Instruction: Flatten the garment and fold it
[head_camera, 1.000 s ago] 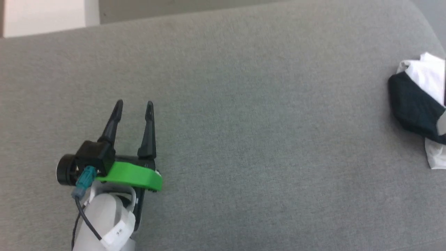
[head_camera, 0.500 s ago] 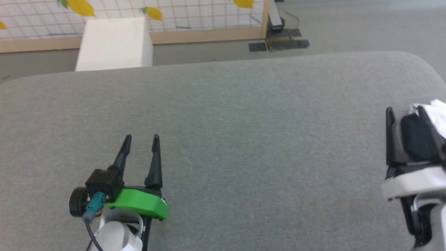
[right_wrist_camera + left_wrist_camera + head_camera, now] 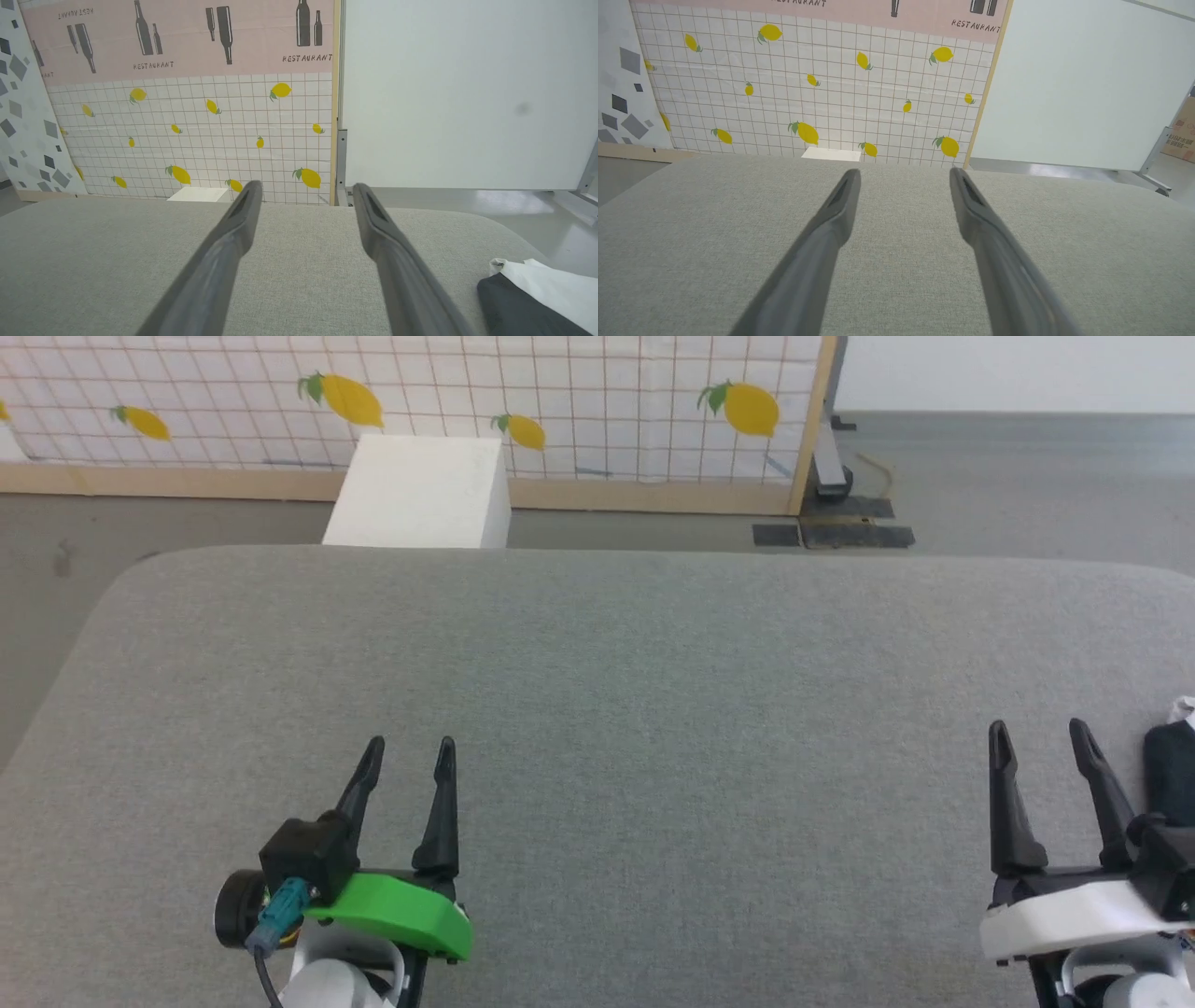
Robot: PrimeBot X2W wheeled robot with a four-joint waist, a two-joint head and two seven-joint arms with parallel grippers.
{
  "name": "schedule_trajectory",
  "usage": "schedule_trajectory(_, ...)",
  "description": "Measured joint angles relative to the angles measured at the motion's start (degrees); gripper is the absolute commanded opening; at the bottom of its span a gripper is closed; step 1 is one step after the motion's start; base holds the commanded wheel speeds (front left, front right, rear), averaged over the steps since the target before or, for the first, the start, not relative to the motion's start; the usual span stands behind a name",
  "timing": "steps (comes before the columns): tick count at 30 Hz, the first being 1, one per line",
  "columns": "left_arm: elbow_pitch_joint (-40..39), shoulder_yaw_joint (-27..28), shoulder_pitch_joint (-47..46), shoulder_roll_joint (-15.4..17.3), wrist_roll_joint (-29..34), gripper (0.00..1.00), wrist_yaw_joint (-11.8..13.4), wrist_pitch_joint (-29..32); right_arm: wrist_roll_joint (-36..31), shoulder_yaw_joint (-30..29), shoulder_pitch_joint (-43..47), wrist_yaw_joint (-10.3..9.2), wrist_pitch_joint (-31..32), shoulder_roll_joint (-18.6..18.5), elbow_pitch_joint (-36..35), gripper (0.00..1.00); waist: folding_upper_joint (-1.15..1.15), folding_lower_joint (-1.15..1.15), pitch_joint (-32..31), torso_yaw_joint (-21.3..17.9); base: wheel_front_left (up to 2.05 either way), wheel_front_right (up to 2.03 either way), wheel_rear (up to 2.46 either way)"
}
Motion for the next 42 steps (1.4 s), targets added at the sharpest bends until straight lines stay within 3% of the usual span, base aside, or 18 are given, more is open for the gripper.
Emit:
schedule_trajectory(22, 0.7, -1.0, 1.6, -0.1, -1.1, 1.00, 1.2, 0.0, 0.9, 0.2, 3.4, 0.00, 0.1, 0.6, 0.0, 1.00, 0.00, 0.00, -1.5, 1.7, 0.00, 0.00, 0.00)
schedule_trajectory(23, 0.8, -1.0, 1.6, -0.1, -1.1, 0.00, 1.2, 0.0, 0.9, 0.2, 3.4, 0.00, 0.1, 0.6, 0.1, 0.00, 0.00, 0.00, -1.5, 1.7, 0.00, 0.00, 0.00)
schedule_trajectory(42, 0.7, -0.8, 1.5, -0.1, -1.0, 0.00, 1.2, 0.3, 0.9, 0.2, 3.4, 0.00, 0.1, 0.6, 0.1, 0.00, 0.00, 0.00, -1.4, 1.6, 0.00, 0.00, 0.00)
